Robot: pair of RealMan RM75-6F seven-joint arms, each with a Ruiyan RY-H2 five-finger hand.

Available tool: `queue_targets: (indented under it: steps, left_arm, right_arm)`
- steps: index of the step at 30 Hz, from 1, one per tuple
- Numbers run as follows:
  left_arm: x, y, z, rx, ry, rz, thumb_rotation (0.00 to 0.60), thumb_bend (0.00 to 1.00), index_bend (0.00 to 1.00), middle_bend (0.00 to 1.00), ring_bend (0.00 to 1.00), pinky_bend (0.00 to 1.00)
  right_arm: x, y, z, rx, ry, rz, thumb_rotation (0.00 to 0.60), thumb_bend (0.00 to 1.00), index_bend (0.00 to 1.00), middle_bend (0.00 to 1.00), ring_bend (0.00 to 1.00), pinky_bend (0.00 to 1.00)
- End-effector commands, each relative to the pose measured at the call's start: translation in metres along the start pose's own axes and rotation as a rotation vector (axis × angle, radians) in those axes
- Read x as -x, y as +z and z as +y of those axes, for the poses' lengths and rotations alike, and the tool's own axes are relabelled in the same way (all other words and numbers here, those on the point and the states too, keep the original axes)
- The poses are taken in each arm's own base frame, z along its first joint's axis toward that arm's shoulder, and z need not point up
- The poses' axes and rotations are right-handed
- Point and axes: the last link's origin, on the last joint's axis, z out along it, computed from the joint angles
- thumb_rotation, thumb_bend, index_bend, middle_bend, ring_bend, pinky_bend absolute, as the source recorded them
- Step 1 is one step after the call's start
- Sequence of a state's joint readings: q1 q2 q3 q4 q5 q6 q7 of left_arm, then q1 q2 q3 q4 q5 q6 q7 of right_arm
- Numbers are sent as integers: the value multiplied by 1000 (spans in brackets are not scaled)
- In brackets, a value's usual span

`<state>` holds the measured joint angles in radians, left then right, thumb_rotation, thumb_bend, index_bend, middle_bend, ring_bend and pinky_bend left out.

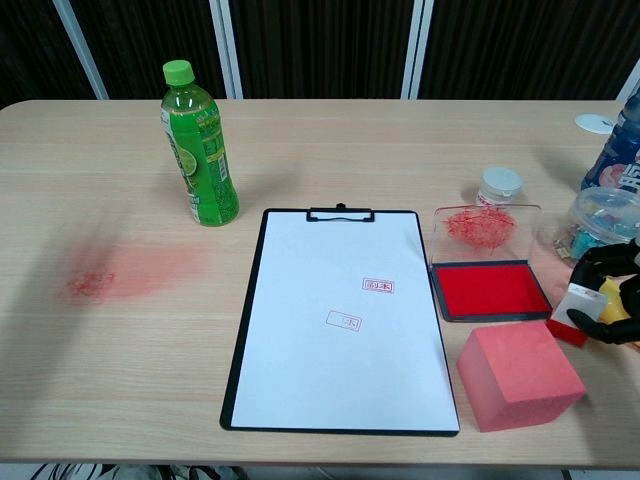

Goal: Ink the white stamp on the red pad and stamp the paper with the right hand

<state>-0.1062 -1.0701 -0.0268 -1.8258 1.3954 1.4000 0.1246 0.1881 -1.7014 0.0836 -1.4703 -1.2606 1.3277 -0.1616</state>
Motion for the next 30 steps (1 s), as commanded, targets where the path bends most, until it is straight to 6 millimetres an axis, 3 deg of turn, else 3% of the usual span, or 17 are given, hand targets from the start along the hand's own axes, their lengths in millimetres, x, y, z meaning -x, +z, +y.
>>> queue_targets:
  steps: [1, 30]
  left_arm:
    - [0, 0, 0, 0, -1, 0, 600, 13, 0, 0, 0, 0]
    - [-1, 1, 0, -6, -4, 1, 600, 13, 0, 0, 0, 0]
  right_arm:
    - [2, 0, -1, -4, 5, 3, 600, 535, 891, 713, 790, 889]
    - [6, -2, 4, 18, -18, -9, 600, 455, 801, 625, 704, 884]
